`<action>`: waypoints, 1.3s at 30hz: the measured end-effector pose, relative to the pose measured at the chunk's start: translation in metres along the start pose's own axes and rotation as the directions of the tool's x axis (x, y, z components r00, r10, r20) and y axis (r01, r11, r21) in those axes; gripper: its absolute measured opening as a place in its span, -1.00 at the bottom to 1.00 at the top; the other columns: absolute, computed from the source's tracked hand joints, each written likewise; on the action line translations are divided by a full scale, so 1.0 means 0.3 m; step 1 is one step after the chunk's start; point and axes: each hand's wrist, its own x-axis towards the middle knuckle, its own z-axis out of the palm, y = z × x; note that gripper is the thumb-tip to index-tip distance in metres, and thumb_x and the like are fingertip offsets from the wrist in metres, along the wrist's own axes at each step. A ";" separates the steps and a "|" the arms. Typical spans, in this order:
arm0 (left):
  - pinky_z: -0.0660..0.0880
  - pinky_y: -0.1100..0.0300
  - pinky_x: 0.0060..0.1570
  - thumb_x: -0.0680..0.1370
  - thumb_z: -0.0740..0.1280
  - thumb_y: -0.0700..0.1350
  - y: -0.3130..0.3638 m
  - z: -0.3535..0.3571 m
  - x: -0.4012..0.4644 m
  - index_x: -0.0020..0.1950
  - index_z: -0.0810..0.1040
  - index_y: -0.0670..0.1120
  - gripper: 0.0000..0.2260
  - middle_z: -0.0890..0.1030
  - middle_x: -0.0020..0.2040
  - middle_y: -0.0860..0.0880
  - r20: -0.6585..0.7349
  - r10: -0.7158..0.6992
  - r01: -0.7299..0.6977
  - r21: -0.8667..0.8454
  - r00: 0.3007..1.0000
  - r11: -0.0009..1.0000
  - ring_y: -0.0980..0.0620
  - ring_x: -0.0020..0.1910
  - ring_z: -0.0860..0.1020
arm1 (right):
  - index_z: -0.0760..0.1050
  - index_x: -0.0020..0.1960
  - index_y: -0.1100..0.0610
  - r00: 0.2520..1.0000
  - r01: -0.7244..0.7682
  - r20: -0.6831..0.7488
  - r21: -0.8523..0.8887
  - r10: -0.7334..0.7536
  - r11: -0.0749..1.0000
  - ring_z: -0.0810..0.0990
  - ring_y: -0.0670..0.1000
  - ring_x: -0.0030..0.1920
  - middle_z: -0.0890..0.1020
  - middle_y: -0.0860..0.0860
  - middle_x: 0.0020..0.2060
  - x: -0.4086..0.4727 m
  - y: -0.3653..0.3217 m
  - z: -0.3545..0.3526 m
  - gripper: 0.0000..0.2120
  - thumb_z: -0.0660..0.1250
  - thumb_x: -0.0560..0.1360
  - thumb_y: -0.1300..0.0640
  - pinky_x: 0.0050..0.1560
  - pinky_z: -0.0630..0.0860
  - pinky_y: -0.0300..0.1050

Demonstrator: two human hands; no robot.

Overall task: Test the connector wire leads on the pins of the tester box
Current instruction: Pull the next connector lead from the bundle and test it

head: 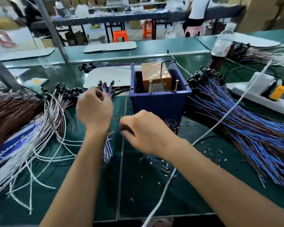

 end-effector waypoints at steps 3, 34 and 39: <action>0.34 -0.10 0.29 0.61 0.30 0.09 -0.133 0.031 0.043 0.28 0.53 -0.24 -0.58 0.50 0.28 -0.34 0.277 -0.226 0.122 0.348 0.934 0.930 -0.31 0.33 0.39 | 0.62 0.07 0.07 1.000 -0.006 -0.010 0.016 0.006 1.000 0.62 0.24 -0.06 0.66 0.10 -0.12 0.133 -0.051 0.054 -0.87 0.29 0.64 0.09 -0.06 0.60 0.08; 0.64 0.30 -0.18 0.62 0.36 -0.25 -0.158 -0.075 0.143 0.19 0.52 -0.22 -0.84 0.67 -0.02 -0.16 0.630 -0.194 0.486 -0.729 0.752 -0.482 0.05 -0.27 0.70 | 0.63 -0.21 0.16 0.956 -0.244 0.056 0.695 0.287 0.677 0.61 -0.03 -0.43 0.74 0.11 -0.30 0.312 -0.105 0.142 -0.64 0.27 0.70 0.08 -0.31 0.50 -0.14; 0.49 0.16 0.13 0.64 0.29 0.03 -0.123 -0.118 0.097 0.04 0.71 -0.12 -0.73 0.71 -0.03 -0.05 0.658 0.013 0.650 -0.741 0.753 -0.170 0.04 -0.08 0.60 | 0.64 -0.19 0.20 0.965 -0.074 -0.153 0.615 0.211 0.785 0.60 -0.11 -0.42 0.66 0.00 -0.45 0.322 -0.143 0.037 -0.67 0.29 0.70 0.13 -0.18 0.54 -0.11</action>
